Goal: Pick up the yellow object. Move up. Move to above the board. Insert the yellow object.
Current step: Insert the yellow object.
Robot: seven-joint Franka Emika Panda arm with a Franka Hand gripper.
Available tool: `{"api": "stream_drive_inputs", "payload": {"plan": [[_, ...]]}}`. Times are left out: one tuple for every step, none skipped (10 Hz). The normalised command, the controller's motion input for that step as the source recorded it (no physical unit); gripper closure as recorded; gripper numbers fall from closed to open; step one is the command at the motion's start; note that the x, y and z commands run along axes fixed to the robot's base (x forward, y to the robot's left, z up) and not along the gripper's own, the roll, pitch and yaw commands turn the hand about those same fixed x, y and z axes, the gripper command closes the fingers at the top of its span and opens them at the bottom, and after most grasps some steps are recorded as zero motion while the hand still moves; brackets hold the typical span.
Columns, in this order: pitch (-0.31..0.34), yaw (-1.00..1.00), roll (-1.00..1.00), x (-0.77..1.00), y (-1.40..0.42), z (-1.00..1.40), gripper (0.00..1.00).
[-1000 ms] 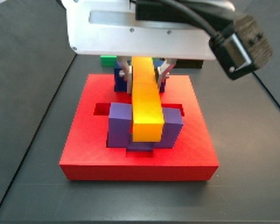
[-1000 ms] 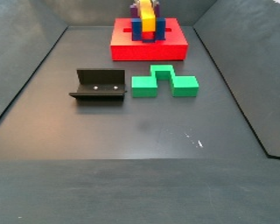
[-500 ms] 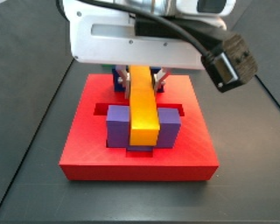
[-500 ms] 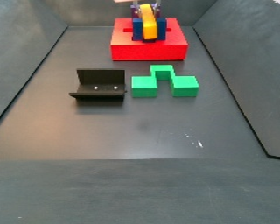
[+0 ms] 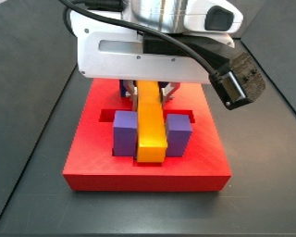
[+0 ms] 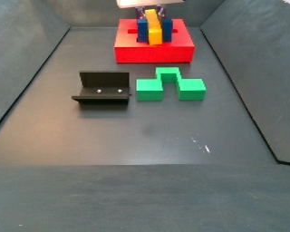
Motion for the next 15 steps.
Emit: {"api": "stream_drive_inputs", "payload": {"plan": [[0.000,0.00,0.05,0.15,-0.22,-0.05,1.00],[0.000,-0.01,0.05,0.08,-0.18,-0.11,1.00],[0.000,0.00,0.08,0.03,-0.11,-0.19,1.00],[0.000,0.00,0.12,0.01,0.00,-0.29,1.00],[0.000,0.00,0.12,0.03,0.15,-0.23,1.00],[0.000,0.00,0.10,0.07,0.18,-0.15,1.00],[0.000,0.00,0.08,0.09,0.19,-0.11,1.00],[0.000,0.00,0.06,0.06,0.17,-0.10,1.00],[0.000,0.00,0.08,0.00,0.07,-0.16,1.00],[0.000,0.00,0.09,0.00,0.00,-0.21,1.00],[0.000,0.00,0.13,0.00,-0.01,-0.33,1.00],[-0.003,0.00,0.13,-0.01,-0.09,-0.40,1.00],[-0.003,0.00,0.14,-0.08,-0.16,-0.44,1.00],[0.000,0.00,0.12,-0.09,-0.12,-0.33,1.00],[0.000,-0.09,0.06,-0.08,-0.03,-0.23,1.00]]}}
